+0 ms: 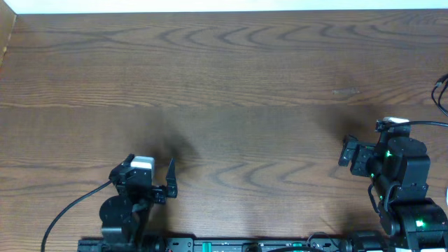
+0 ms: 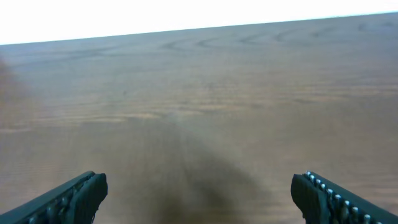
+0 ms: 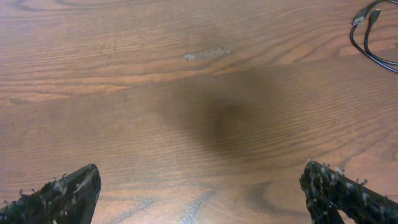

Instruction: Untangle cables

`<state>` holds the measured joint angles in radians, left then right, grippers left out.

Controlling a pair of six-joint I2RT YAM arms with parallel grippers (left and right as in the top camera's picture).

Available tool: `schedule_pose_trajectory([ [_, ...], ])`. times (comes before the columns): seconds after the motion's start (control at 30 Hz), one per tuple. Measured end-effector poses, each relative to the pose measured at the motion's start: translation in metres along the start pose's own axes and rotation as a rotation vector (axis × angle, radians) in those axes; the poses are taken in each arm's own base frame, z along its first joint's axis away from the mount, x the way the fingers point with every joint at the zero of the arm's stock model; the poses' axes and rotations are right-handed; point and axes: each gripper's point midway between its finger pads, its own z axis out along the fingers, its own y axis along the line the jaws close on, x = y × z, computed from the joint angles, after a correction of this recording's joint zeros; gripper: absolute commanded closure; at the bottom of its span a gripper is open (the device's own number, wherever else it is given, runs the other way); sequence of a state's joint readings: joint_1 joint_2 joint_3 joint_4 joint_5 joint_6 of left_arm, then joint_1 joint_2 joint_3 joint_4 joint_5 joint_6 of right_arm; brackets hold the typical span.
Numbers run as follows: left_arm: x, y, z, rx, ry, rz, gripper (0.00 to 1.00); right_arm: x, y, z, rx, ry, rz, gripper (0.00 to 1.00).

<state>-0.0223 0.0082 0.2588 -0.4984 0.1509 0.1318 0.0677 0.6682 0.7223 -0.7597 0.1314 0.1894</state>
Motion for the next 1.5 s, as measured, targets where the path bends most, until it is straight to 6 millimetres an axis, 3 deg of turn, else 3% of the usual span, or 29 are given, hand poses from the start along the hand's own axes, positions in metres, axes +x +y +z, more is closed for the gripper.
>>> schedule_pose_trajectory([
  [0.3,0.016,0.001,0.023,-0.002,-0.037,0.004,0.00,0.000,0.000,0.000,0.000,0.000,0.000,0.01],
  [1.13,-0.017,0.004,0.030,-0.016,-0.251,0.024,0.00,0.000,0.000,0.000,0.001,0.001,0.000,0.01],
  [1.5,-0.014,0.004,0.032,-0.017,-0.255,0.024,0.00,0.000,0.000,0.000,0.001,0.001,0.000,0.01],
])
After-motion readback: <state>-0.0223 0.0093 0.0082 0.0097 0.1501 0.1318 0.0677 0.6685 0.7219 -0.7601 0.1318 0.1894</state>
